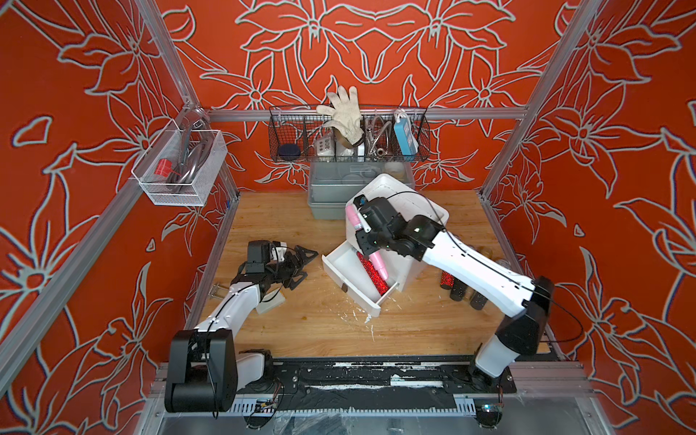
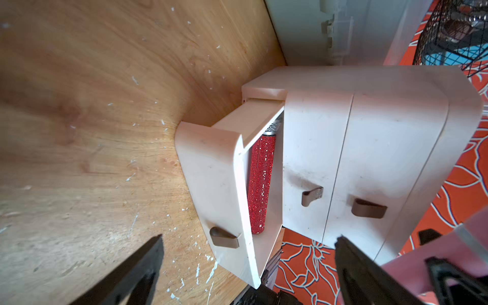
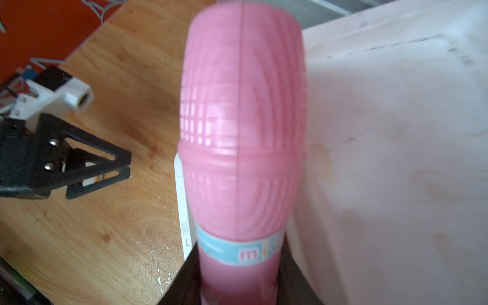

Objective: Take the microphone out of the drawer
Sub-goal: Pick up the microphone from the drawer, then place the microphone at the center of the board.

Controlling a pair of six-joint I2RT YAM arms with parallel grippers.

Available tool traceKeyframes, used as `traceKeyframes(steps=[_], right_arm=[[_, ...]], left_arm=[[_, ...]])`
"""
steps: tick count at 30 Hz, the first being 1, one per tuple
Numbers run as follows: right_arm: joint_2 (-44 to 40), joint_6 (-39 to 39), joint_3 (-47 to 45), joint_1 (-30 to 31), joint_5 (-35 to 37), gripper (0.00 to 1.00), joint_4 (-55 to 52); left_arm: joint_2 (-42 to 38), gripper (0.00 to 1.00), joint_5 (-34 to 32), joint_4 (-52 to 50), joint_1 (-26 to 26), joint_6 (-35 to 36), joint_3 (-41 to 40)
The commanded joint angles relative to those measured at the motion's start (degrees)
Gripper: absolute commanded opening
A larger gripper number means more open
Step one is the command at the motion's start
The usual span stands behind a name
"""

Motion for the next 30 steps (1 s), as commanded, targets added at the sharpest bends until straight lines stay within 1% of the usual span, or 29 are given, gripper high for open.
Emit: traceKeyframes(steps=[1,3,7,11,13,18,22,25,27,30], right_arm=[[-6.57,-0.21,-2.07,-4.41,3.53,0.14,-2.66],[-10.48,-0.46,-4.61,-6.75,5.26,0.14,-2.78],[-17.50,-0.40,-9.16,-13.33,7.17,0.14,-4.48],[-23.85,-0.14,-14.04,-19.92,7.76,0.13,-5.02],[-26.06,0.20,-16.26,-23.32,6.64,0.12,-5.15],[-28.90,3.61,-24.14,-31.37,0.03,0.11,-3.82],[-30.00,8.63,-33.26,-34.22,-3.16,0.10,-0.26],[-30.34,12.71,-40.42,-34.35,-5.13,0.11,3.13],[-30.12,15.16,-45.02,-34.29,-8.58,0.11,6.17],[-29.08,18.83,-50.56,-34.26,-10.94,0.11,9.73]], left_arm=[[-1.12,1.00,1.33,-4.58,-1.36,3.37,2.09],[-1.45,1.00,1.42,-5.89,-2.11,4.17,3.13],[-1.54,1.00,1.68,-9.35,-3.88,5.92,5.61],[-2.51,1.00,1.29,-10.12,-5.25,5.56,6.24],[-2.74,1.00,1.02,-10.04,-5.81,5.13,6.29],[-3.22,1.00,0.20,-9.97,-7.06,4.47,6.82],[-3.78,1.00,-0.94,-10.43,-7.59,4.46,7.19],[-4.04,1.00,-1.31,-10.56,-7.72,4.46,7.03],[-3.94,1.00,-1.48,-10.64,-7.68,4.46,6.88],[-3.62,1.00,-1.75,-10.06,-7.72,3.99,6.40]])
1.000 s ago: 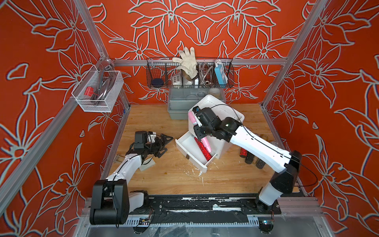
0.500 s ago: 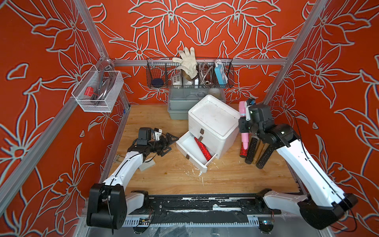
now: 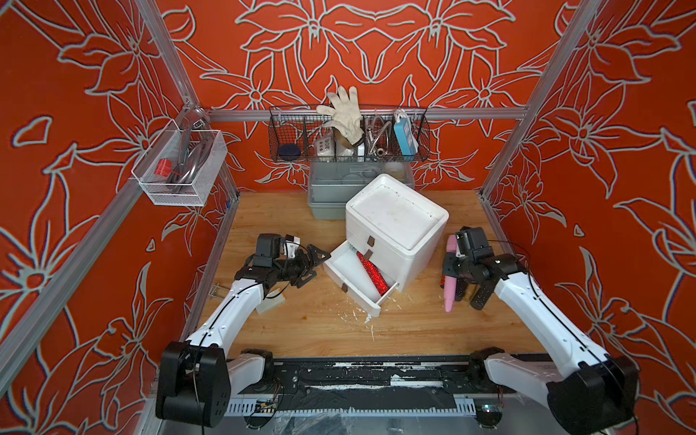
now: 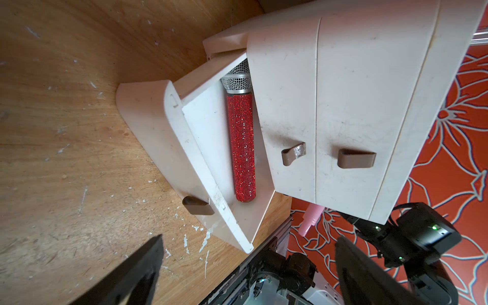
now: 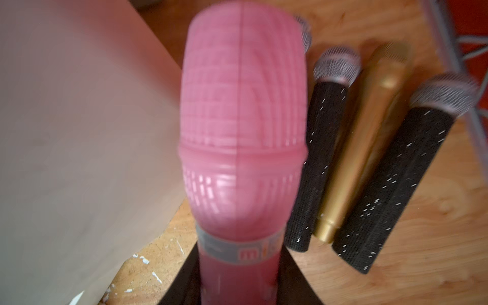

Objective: Take the microphone out of the drawer
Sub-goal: Place the microphone at the center of the board.

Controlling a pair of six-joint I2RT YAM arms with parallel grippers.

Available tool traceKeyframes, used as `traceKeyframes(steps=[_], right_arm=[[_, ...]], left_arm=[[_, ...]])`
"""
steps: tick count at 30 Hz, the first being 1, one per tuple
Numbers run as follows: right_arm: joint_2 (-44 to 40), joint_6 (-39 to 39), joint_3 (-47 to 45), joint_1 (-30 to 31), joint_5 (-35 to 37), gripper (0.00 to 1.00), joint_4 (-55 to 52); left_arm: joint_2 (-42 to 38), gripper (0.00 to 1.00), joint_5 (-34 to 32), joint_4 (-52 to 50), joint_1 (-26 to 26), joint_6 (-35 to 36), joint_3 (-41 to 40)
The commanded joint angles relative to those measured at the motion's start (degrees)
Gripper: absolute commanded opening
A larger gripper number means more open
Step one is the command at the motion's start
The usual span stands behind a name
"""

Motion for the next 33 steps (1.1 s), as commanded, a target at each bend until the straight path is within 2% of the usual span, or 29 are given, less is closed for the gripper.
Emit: traceKeyframes(steps=[1,6,16,21,26,29,33], right_arm=[[0.65,6.57,-4.54,-0.13,-4.52,0.11,6.76],[4.07,9.03,-9.47,0.09,-5.13,0.12,13.33],[14.31,10.22,-10.68,0.29,-5.62,0.16,20.41],[17.63,9.87,-9.93,0.34,-6.19,0.23,21.37],[20.10,9.43,-8.97,0.36,-7.39,0.34,21.11],[20.03,9.15,-8.38,0.29,-7.69,0.48,20.48],[17.54,8.34,-7.08,0.32,-7.87,0.53,18.71]], left_arm=[[-0.29,1.00,-0.63,0.47,-0.35,-0.19,0.17],[-0.27,1.00,-0.63,1.68,-0.49,-1.19,-0.06],[-1.25,1.00,-1.34,0.82,-0.51,-0.93,-0.29],[-1.42,1.00,-1.42,0.64,-0.51,-0.84,-0.56],[-1.50,1.00,-1.51,0.88,-0.51,-0.85,-0.61],[-1.50,1.00,-1.60,0.82,-0.51,-0.75,-0.76],[-1.16,1.00,-1.67,0.73,-0.51,-0.67,-0.69]])
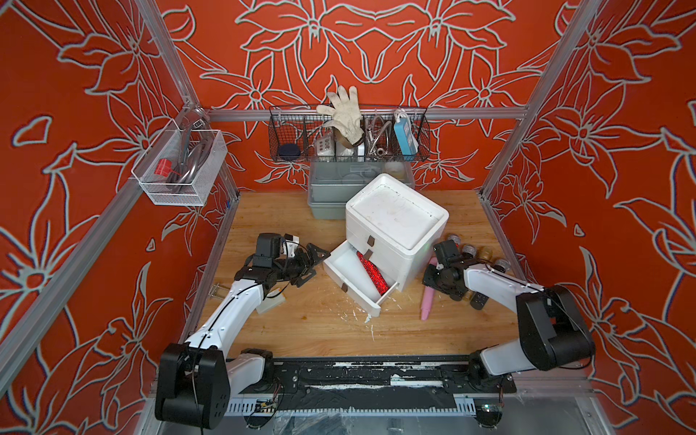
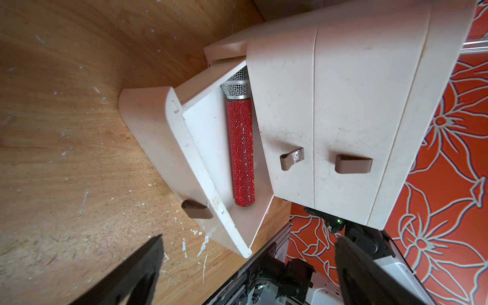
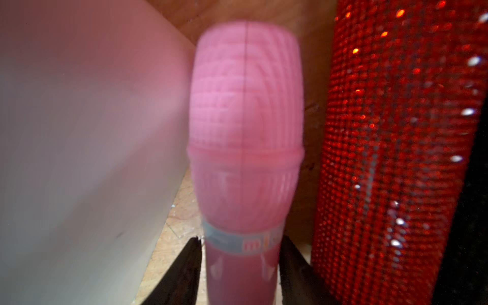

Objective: Take the microphone out of the drawer
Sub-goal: Place the microphone at the center of the board.

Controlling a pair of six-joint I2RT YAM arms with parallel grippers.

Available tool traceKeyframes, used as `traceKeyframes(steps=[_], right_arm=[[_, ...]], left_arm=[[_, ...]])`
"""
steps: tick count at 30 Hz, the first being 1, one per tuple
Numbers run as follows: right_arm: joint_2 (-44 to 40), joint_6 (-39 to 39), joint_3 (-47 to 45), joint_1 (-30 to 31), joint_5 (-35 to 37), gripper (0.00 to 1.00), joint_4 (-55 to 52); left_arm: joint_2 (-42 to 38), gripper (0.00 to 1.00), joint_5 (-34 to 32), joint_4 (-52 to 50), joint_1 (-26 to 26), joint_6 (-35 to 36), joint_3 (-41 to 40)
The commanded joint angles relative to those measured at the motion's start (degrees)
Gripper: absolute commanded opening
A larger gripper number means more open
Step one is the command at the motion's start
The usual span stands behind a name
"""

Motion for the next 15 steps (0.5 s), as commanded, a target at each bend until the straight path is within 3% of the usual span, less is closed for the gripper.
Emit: traceKeyframes(steps=[1,11,15], right_arm=[[-3.18,-0.93,2.78,0.23,-0.32,0.53,-2.29],[-20.10,-7.81,7.14,0.27,3.76,0.54,-16.47],[-25.56,-11.22,10.88,0.38,0.65,0.53,-19.60]], left_arm=[[-0.38,1.00,-0.44,0.03,-0.21,0.64,-0.82],[1.85,1.00,-0.31,0.77,-0.21,0.58,-1.21],[2.79,1.00,0.17,1.42,-0.21,0.12,-1.65]])
